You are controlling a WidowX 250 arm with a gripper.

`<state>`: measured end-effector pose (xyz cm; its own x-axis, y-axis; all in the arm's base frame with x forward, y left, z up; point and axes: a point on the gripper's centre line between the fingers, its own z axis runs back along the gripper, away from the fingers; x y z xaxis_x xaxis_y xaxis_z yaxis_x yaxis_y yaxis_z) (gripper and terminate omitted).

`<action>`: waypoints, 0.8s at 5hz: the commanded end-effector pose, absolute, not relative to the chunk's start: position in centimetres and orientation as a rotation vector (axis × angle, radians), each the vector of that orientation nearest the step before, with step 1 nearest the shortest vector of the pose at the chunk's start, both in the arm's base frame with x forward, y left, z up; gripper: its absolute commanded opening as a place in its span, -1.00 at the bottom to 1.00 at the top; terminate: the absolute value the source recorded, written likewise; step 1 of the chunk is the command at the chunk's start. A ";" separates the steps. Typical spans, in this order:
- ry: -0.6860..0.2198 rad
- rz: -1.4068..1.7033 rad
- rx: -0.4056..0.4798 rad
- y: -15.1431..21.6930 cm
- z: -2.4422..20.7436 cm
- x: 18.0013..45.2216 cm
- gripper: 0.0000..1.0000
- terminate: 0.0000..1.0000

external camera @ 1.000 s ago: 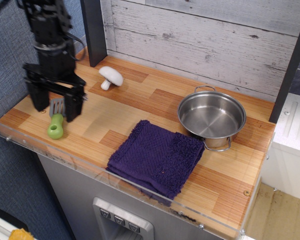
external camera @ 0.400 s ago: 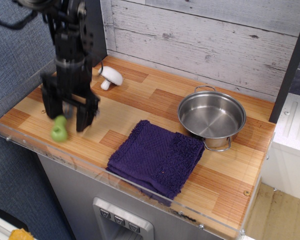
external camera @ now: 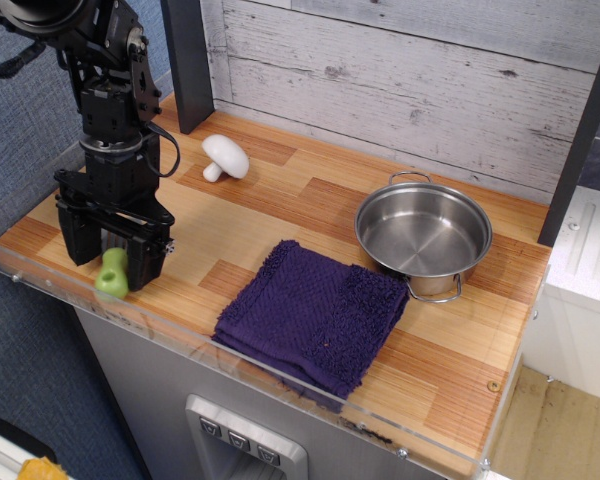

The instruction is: Move the spatula and place on purple towel

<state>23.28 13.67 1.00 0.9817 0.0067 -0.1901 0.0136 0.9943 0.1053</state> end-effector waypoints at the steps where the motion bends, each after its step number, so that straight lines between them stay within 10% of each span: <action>1: 0.138 -0.010 0.150 13.9 2.9 23.4 -1.00 -1.00; 4: 0.041 -0.012 0.056 10.7 7.5 25.2 -1.00 -1.00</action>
<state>24.81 10.12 6.09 0.9953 -0.0049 -0.0969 0.0074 0.9996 0.0256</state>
